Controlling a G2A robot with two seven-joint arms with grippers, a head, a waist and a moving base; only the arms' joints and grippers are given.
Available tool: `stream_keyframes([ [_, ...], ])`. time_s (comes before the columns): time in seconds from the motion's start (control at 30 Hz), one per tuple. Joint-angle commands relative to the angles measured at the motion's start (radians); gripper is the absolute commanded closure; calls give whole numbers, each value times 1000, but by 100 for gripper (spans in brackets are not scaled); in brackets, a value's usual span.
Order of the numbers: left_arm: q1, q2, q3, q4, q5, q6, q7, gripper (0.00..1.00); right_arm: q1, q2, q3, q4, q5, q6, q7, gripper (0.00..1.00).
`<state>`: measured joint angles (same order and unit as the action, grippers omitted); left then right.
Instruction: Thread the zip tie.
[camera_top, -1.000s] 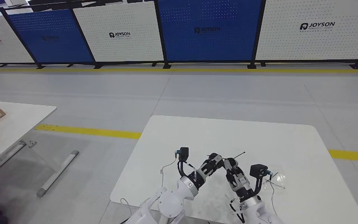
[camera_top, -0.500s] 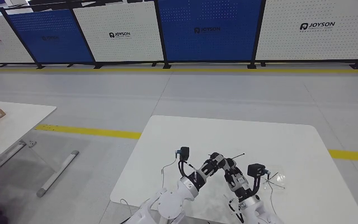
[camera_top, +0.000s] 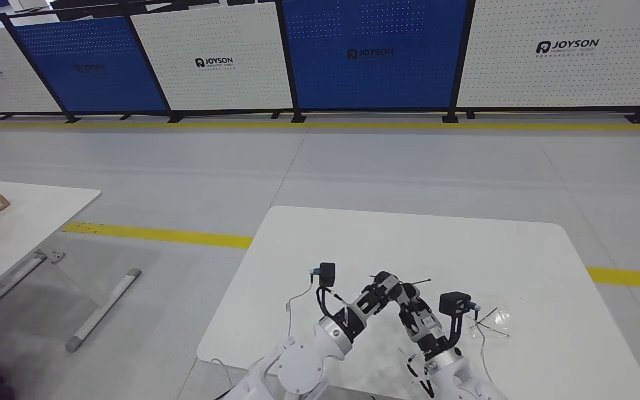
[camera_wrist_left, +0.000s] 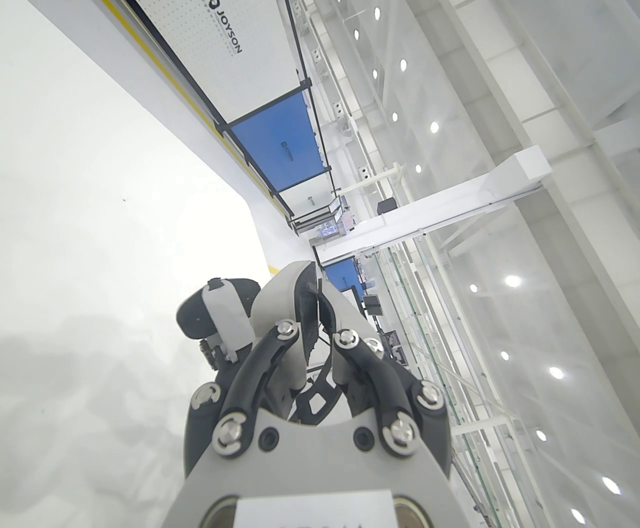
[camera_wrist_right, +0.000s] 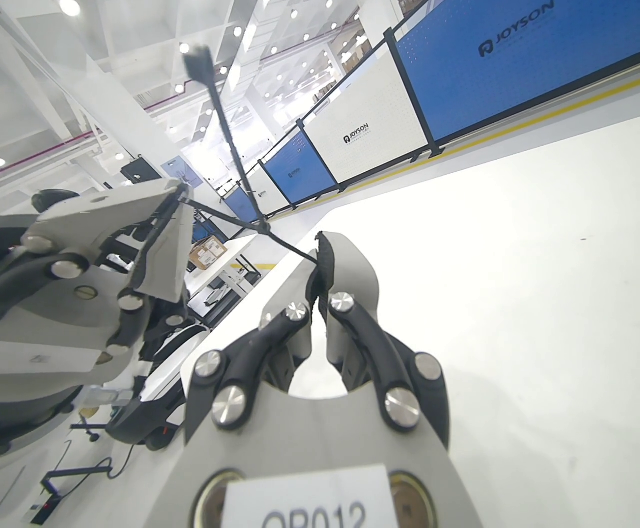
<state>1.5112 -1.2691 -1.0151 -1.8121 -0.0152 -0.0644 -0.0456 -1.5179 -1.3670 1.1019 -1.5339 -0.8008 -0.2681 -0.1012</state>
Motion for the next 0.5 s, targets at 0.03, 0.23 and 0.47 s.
stream_keyframes([
  [0.03,13,2,-5,-17,-4,-14,-6,100,2,0,0,5,2,0,2,100],
  [0.23,51,8,-13,-67,16,-40,-16,100,6,0,-3,12,3,0,3,100],
  [0.47,83,14,-17,-101,39,-62,-27,100,5,0,-5,16,2,-1,0,100],
])
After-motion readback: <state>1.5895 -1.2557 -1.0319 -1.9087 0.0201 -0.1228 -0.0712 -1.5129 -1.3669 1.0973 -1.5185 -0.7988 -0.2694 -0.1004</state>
